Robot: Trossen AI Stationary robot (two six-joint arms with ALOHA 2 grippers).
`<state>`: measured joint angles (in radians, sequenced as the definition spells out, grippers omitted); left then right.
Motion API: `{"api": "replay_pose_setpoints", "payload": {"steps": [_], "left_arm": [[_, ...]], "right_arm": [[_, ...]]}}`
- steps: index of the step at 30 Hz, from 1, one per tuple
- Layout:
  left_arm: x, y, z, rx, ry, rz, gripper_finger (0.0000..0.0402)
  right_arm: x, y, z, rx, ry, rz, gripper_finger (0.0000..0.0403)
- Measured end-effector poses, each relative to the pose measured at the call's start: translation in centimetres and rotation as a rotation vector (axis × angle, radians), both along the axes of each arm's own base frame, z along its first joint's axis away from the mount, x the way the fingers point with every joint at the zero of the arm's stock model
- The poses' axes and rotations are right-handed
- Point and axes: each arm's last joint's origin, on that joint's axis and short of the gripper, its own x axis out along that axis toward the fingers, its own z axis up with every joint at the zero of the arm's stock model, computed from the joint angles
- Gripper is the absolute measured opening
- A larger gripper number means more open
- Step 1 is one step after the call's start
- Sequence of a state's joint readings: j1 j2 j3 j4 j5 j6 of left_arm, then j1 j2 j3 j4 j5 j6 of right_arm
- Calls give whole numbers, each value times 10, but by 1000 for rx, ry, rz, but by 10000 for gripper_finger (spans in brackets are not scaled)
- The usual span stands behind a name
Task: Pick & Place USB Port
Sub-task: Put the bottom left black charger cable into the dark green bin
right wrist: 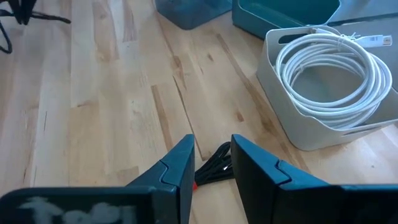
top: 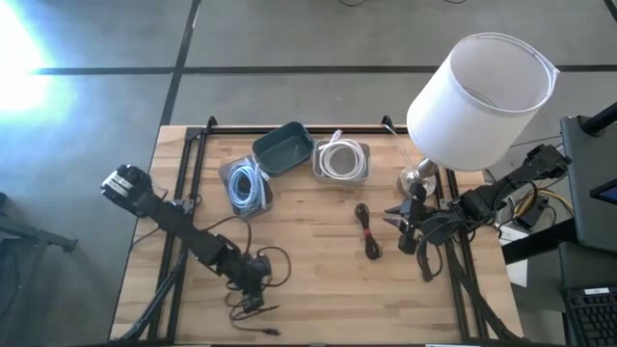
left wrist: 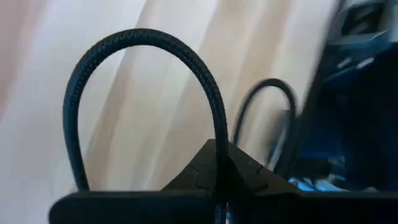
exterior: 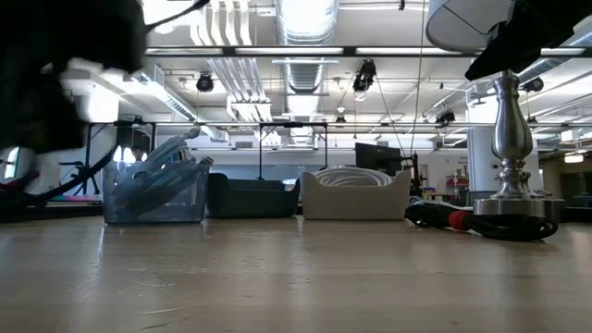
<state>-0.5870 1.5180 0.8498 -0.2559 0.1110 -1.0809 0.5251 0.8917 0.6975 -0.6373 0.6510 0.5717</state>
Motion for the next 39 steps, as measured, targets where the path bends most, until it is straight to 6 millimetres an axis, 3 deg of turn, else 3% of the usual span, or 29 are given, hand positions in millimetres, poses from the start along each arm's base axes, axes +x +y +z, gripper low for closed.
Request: {"api": "replay_pose_setpoints", "payload": {"steps": [5,13,18,23,30,35,39], "left_arm": [[24,13,35,154,-118,-12,13],[55,51,93,462,-270,-43,13],[68,87,129,715,-329,1,13],[72,130,156,966,-277,88,22],[71,203,163,1190,-127,245,10],[66,254,151,1212,-50,404,21],[65,283,134,1224,-82,517,12]], "right_arm": [[0,0,0,-4,1,2,99],[0,0,0,-2,-2,2,94],[1,1,2,9,-21,1,99],[2,1,2,9,-23,1,98],[2,1,2,12,-26,1,84],[1,1,-2,15,-19,-6,78],[1,1,-4,14,-18,-5,79]]}}
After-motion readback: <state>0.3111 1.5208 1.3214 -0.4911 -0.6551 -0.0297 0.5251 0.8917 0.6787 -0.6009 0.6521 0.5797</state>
